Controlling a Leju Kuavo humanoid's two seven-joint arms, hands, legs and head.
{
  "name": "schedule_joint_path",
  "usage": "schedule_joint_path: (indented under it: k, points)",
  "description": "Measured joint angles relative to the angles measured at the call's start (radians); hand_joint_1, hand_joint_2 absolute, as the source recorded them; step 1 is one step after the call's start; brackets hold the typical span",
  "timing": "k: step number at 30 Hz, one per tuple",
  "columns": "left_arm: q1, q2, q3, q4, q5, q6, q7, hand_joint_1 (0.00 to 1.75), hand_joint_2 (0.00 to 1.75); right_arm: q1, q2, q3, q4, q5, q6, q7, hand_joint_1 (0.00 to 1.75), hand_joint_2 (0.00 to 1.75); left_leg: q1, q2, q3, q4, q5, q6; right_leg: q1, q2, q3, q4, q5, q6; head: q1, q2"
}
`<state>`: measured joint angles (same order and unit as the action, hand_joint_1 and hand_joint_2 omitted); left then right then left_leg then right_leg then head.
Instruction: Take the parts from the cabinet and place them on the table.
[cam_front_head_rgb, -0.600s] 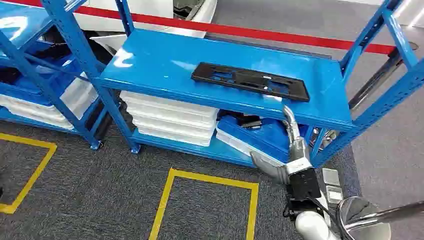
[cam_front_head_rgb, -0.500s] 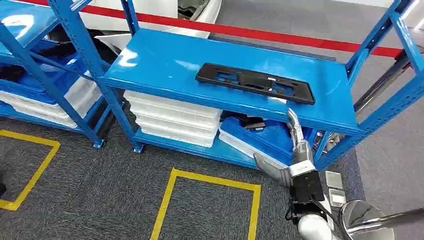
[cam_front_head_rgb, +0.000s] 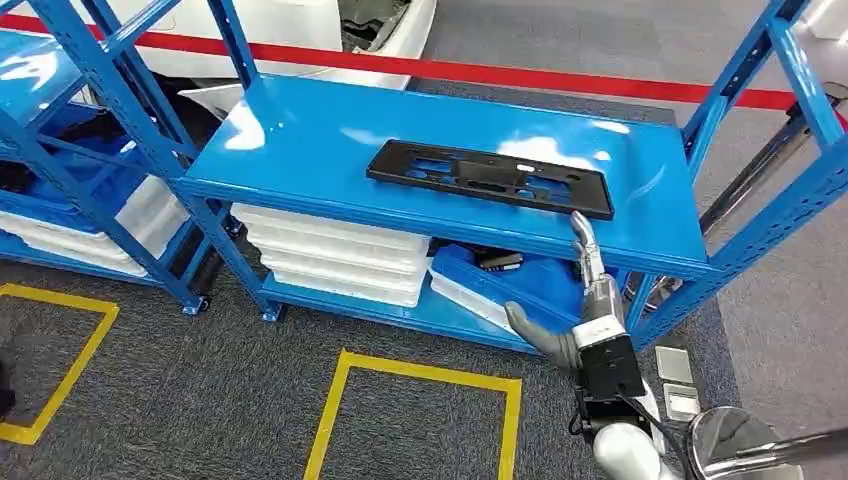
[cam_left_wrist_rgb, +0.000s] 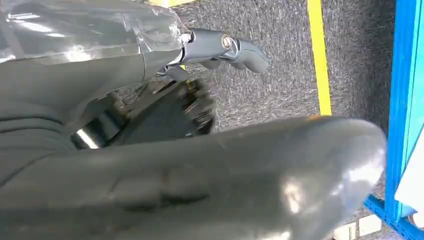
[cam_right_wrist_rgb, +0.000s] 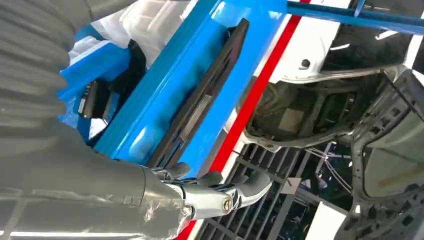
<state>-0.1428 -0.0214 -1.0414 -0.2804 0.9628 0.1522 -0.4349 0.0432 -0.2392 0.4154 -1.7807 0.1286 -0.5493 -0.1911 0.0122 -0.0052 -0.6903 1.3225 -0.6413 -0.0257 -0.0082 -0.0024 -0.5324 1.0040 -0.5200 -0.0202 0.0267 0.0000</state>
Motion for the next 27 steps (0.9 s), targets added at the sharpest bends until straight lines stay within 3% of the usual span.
schedule_joint_path:
  k: [1,3,4,5,8,10,11,12,14,15,16,17,18,19,20,21,23,25,26,27]
  points:
    - [0.000,0.000,0.000,0.000,0.000,0.000,0.000,0.00,0.00,0.001,0.000,0.000,0.000,0.000,0.000,0.000,0.00,1.75,0.000,0.000,0.010,-0.040,0.041,0.002,-0.001,0.001,0.009,0.001,-0.007,0.002,-0.004,0.000]
    - [0.000,0.000,0.000,0.000,0.000,0.002,0.000,0.00,0.00,0.001,0.000,0.000,0.000,0.001,-0.001,0.002,0.00,1.75,0.002,0.000,0.069,-0.206,0.154,0.005,-0.002,0.002,0.033,0.005,-0.027,0.008,-0.011,0.000]
    - [0.001,0.000,0.000,0.000,0.001,0.003,0.000,0.00,0.00,0.001,0.000,0.000,0.000,0.002,-0.002,0.002,0.00,1.75,0.003,0.002,0.087,-0.248,0.160,0.012,-0.002,0.002,0.040,0.006,-0.038,0.013,-0.014,0.000]
    - [0.000,0.000,0.000,0.000,0.001,0.003,0.000,0.00,0.00,0.000,0.000,0.000,0.000,0.004,-0.004,0.004,0.00,1.75,-0.001,0.001,0.095,-0.272,0.151,0.015,0.008,0.005,0.040,0.016,-0.048,0.021,-0.018,0.000]
    - [0.000,0.001,0.000,0.000,0.002,0.004,0.000,0.00,0.00,0.000,0.000,-0.001,-0.002,0.008,-0.005,0.005,0.00,1.75,-0.007,0.000,0.092,-0.272,0.142,0.033,0.001,0.003,0.044,0.001,-0.048,0.032,-0.013,0.000]
    - [-0.002,0.001,0.000,0.000,0.003,0.008,0.000,0.00,0.00,0.000,0.000,-0.002,-0.005,0.010,-0.005,0.007,0.00,1.75,0.004,0.001,0.108,-0.284,0.142,0.042,0.000,0.003,0.049,0.013,-0.062,0.041,-0.010,0.000]
    - [-0.003,0.001,0.000,0.000,0.004,0.009,0.000,0.00,0.00,-0.003,0.000,-0.002,-0.007,0.012,-0.005,0.007,0.00,1.75,0.005,0.001,0.114,-0.289,0.139,0.046,0.000,0.002,0.028,0.054,-0.079,0.048,-0.002,0.000]
    - [-0.003,0.000,0.000,-0.001,0.004,0.009,0.000,0.00,0.00,-0.005,0.000,-0.003,-0.007,0.012,-0.005,0.008,0.00,1.75,0.005,0.002,0.118,-0.291,0.137,0.050,-0.002,0.002,-0.012,0.122,-0.106,0.052,0.013,0.000]
    - [-0.002,0.000,0.000,-0.001,0.005,0.010,0.000,0.00,0.00,-0.002,0.000,-0.003,-0.007,0.013,-0.004,0.010,0.00,1.75,0.004,0.002,0.123,-0.291,0.129,0.052,-0.004,0.002,-0.111,0.272,-0.147,0.058,0.021,0.000]
    - [-0.001,0.001,0.000,-0.001,0.006,0.011,0.000,0.00,0.00,-0.002,0.000,-0.003,-0.007,0.013,-0.004,0.011,0.00,1.75,0.004,0.001,0.128,-0.291,0.124,0.052,-0.005,0.002,-0.141,0.301,-0.135,0.059,0.026,0.000]
    - [0.000,0.000,0.000,-0.001,0.007,0.011,0.000,0.00,0.00,-0.002,0.000,-0.003,-0.007,0.013,-0.004,0.012,0.00,1.75,0.004,0.000,0.138,-0.291,0.118,0.052,-0.005,0.002,-0.143,0.274,-0.092,0.057,0.031,0.000]
    - [-0.001,0.000,0.000,-0.002,0.007,0.011,0.000,0.00,0.00,-0.002,0.000,-0.003,-0.007,0.014,-0.004,0.012,0.00,1.75,0.004,-0.003,0.147,-0.292,0.112,0.050,-0.005,0.002,-0.128,0.220,-0.046,0.053,0.035,0.000]
    - [-0.001,0.000,0.000,-0.002,0.006,0.011,0.000,0.00,0.00,-0.002,0.000,-0.003,-0.007,0.014,-0.004,0.012,0.00,1.75,0.004,-0.005,0.161,-0.292,0.104,0.048,-0.004,0.002,-0.096,0.127,0.019,0.047,0.041,0.000]
    - [0.000,0.000,0.000,-0.003,0.006,0.011,0.000,0.00,0.00,-0.003,-0.001,-0.005,-0.007,0.014,-0.004,0.012,0.00,1.75,0.004,-0.005,0.169,-0.295,0.096,0.044,-0.002,0.003,-0.075,0.052,0.054,0.039,0.047,0.000]
    - [-0.004,-0.001,0.000,-0.003,0.008,0.011,0.000,0.00,0.00,-0.002,-0.001,-0.005,-0.007,0.013,-0.003,0.013,0.00,1.75,0.000,-0.005,0.166,-0.297,0.092,0.037,0.007,0.005,-0.069,0.052,0.042,0.035,0.040,0.000]
    - [-0.003,-0.001,0.000,-0.003,0.007,0.011,0.000,0.00,0.00,-0.003,-0.001,-0.006,-0.008,0.015,-0.003,0.013,0.00,1.75,0.002,-0.006,0.166,-0.300,0.090,0.032,0.009,0.004,-0.056,0.026,0.031,0.028,0.044,0.000]
    - [-0.002,-0.001,0.000,-0.005,0.006,0.010,0.000,0.00,0.00,-0.003,-0.001,-0.011,-0.008,0.015,-0.003,0.013,0.00,1.75,0.005,-0.003,0.173,-0.313,0.090,0.020,0.012,0.007,-0.056,0.026,0.024,0.022,0.041,0.000]
    - [-0.003,-0.001,0.000,-0.006,0.006,0.010,0.000,0.00,0.00,-0.001,-0.001,-0.011,-0.009,0.015,-0.003,0.012,0.00,1.75,0.002,-0.002,0.186,-0.301,0.076,0.010,0.000,0.005,-0.032,-0.002,0.030,0.015,0.038,0.000]
    - [-0.005,-0.001,0.000,-0.007,0.005,0.010,-0.001,0.00,0.00,-0.002,-0.001,-0.011,-0.010,0.015,-0.003,0.012,0.00,1.75,-0.002,-0.001,0.168,-0.257,0.055,0.009,-0.002,0.005,-0.022,-0.008,0.026,0.008,0.028,0.000]
    - [-0.006,-0.001,0.000,-0.007,0.005,0.010,-0.001,0.00,0.00,-0.003,-0.001,-0.011,-0.010,0.015,-0.003,0.012,0.00,1.75,-0.001,0.000,0.127,-0.181,0.022,0.007,-0.002,0.002,-0.016,-0.008,0.021,0.002,0.018,0.000]
